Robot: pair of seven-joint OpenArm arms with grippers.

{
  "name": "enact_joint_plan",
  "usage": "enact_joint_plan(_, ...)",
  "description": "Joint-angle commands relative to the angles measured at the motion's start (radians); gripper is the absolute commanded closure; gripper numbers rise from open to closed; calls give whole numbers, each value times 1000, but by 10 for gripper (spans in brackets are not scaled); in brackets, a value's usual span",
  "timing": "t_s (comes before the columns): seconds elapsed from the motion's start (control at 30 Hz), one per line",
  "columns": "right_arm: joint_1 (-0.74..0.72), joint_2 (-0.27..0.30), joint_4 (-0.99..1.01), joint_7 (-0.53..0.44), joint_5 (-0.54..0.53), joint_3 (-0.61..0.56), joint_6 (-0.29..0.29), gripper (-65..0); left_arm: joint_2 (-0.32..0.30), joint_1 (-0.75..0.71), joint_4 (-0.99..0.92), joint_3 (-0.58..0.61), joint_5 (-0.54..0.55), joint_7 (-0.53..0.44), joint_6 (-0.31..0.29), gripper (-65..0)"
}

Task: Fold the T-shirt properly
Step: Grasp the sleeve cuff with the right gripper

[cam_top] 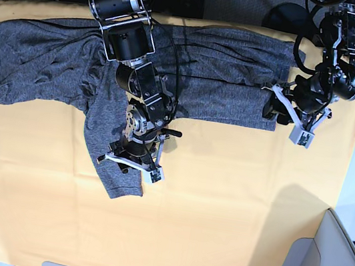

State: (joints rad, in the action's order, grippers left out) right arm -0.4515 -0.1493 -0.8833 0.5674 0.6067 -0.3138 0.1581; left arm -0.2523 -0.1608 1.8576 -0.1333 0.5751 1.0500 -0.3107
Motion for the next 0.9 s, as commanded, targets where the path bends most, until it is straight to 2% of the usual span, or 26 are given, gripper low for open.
enact_joint_plan(0.0,-28,-8,-18,-16,-6,-14,4,-176,-11,10,17,-4,7,-14,-3,-240)
enact_joint_plan(0.3,-28,-8,-18,-16,-18,-143,4,-176,-11,10,17,-4,7,-14,-3,-240)
enact_joint_plan(0.87,-25,-8,-9,-8,-18,-118,4,-176,-11,10,17,-4,7,-15,-3,-240)
